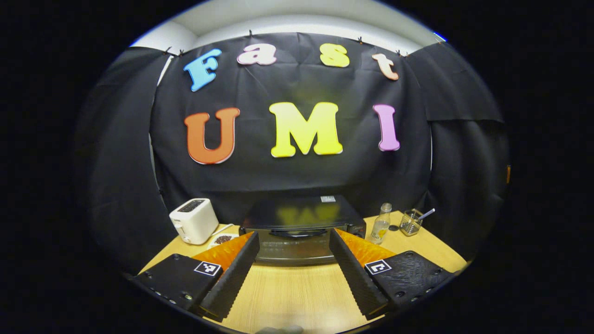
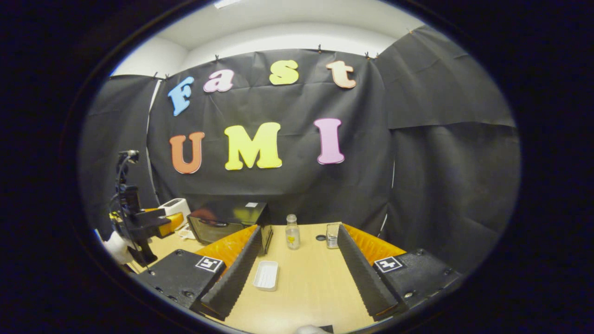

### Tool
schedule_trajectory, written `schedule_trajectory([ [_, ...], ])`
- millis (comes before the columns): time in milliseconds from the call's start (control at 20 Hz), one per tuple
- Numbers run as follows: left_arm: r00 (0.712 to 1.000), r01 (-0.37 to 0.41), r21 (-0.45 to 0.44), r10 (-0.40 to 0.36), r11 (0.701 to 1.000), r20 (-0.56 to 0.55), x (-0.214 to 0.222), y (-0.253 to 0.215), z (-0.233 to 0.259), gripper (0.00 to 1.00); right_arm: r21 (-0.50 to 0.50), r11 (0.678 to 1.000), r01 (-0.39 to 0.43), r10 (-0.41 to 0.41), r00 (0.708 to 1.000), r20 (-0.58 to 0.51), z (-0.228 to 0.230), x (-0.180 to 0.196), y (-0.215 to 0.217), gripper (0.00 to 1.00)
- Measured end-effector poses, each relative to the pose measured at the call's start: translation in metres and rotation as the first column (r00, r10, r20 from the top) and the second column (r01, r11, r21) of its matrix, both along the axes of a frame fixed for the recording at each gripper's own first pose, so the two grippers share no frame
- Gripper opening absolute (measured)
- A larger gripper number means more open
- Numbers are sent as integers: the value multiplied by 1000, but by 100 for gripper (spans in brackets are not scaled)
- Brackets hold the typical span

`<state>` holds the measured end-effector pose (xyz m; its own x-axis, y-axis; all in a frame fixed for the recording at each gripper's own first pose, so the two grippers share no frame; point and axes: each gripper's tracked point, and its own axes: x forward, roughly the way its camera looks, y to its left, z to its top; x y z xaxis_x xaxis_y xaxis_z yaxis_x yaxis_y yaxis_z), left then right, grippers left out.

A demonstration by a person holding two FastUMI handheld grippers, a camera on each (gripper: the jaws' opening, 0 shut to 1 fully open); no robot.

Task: Open the electric oven with the left hand, put the food in, and close the electric oven.

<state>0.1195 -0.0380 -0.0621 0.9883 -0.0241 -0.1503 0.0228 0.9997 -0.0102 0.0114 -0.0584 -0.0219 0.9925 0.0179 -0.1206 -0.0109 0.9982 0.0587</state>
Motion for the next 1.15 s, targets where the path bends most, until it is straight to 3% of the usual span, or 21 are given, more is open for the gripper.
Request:
schedule_trajectory([
  [300, 996, -83, 29, 83, 996, 25, -108, 12, 31, 96, 14, 999, -28, 28, 999, 33, 8, -38, -23, 100],
  [600, 994, -84, 11, 83, 996, 72, -183, -7, 51, 96, 49, 998, -50, 46, 997, 67, 6, -73, -34, 100],
  [800, 992, -85, 14, 83, 996, 97, -209, -15, 63, 100, 51, 997, -60, 56, 996, 75, 7, -95, -34, 100],
  [1150, 989, -91, 6, 90, 996, 116, -232, -22, 75, 96, 25, 997, -67, 64, 993, 98, 16, -114, -32, 100],
])
